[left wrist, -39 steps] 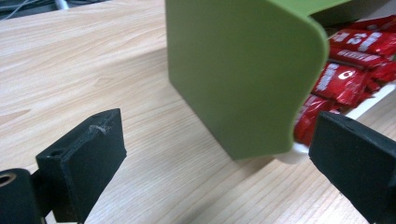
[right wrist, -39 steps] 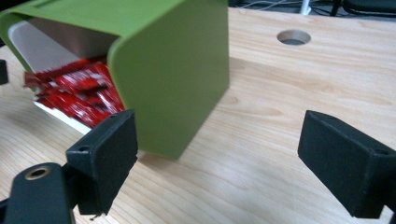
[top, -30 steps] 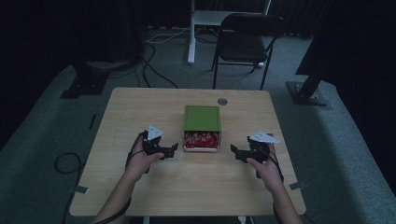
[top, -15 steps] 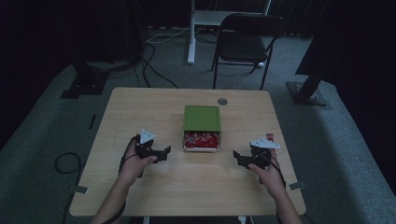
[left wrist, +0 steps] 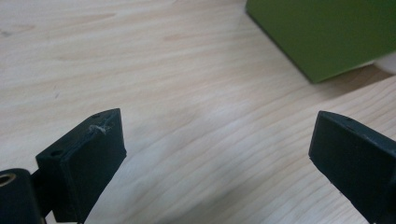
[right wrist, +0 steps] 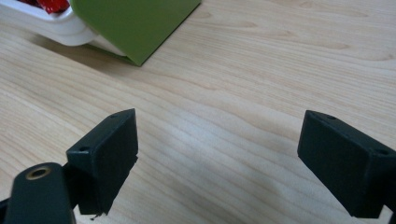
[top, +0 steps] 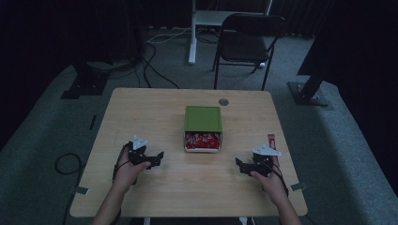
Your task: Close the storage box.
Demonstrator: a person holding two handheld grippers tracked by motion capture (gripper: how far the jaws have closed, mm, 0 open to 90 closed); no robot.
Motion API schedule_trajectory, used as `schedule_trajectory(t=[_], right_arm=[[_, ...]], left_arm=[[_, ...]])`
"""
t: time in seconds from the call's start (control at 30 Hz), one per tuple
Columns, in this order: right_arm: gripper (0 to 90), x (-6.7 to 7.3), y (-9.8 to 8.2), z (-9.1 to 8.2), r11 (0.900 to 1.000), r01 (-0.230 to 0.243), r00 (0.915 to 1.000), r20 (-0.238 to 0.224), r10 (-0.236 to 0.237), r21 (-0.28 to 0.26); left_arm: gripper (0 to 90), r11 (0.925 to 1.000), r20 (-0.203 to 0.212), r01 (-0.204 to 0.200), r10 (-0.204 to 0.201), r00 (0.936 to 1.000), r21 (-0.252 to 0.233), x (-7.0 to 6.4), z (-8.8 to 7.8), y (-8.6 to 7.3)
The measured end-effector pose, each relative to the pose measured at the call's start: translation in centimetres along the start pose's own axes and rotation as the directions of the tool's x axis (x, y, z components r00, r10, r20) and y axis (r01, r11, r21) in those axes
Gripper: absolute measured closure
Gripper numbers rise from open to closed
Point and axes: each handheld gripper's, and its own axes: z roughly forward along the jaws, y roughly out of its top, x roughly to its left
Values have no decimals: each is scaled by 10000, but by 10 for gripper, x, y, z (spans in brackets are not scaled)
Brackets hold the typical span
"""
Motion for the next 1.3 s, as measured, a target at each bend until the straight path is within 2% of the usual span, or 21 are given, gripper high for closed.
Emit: schedule_trajectory(t=[0.17, 0.2, 0.43, 0.47, 0.6, 0.77, 1.1, 1.17, 1.2, 1.23, 1.3], right_arm=[[120, 1, -3, 0, 9999, 107, 9999, 83, -107, 71], [120, 1, -3, 0, 9999, 93, 9999, 99, -94, 95], [120, 2, -8, 3, 9994, 166, 9997, 168, -172, 309], [120, 2, -8, 4, 9991, 191, 9996, 207, -199, 377], [121, 2, -11, 6, 9981, 229, 9993, 268, -245, 576], [121, 3, -12, 7, 9973, 290, 9990, 311, -311, 668], [120, 3, -12, 10, 9924, 290, 9989, 330, -331, 1193], [121, 3, -12, 10, 9923, 301, 9989, 334, -343, 1198], [120, 3, -12, 10, 9923, 308, 9988, 338, -351, 1199], [120, 3, -12, 10, 9923, 308, 9988, 338, -351, 1199], [120, 3, -12, 10, 9924, 299, 9988, 339, -341, 1198]], left_arm=[[44, 9998, -208, 60, -56, 9998, 192, 3, -2, -7], [44, 9998, -307, -27, 34, 9995, 218, 4, -3, -8], [43, 9995, -654, 241, -227, 9976, 208, 12, -10, -12], [43, 9992, -852, 328, -306, 9959, 244, 16, -12, -13], [43, 9976, -1106, 634, -600, 9920, 276, 22, -13, -17], [44, 9962, -1316, 725, -657, 9891, 479, 26, -12, -20], [44, 9915, -1796, 917, -741, 9810, 919, 33, -12, -27], [44, 9901, -1913, 984, -780, 9784, 997, 34, -11, -28], [43, 9885, -2114, 1054, -806, 9741, 1084, 36, -10, -30], [43, 9885, -2114, 1054, -806, 9741, 1084, 36, -10, -30], [43, 9870, -2273, 1159, -882, 9698, 1112, 37, -10, -30]])
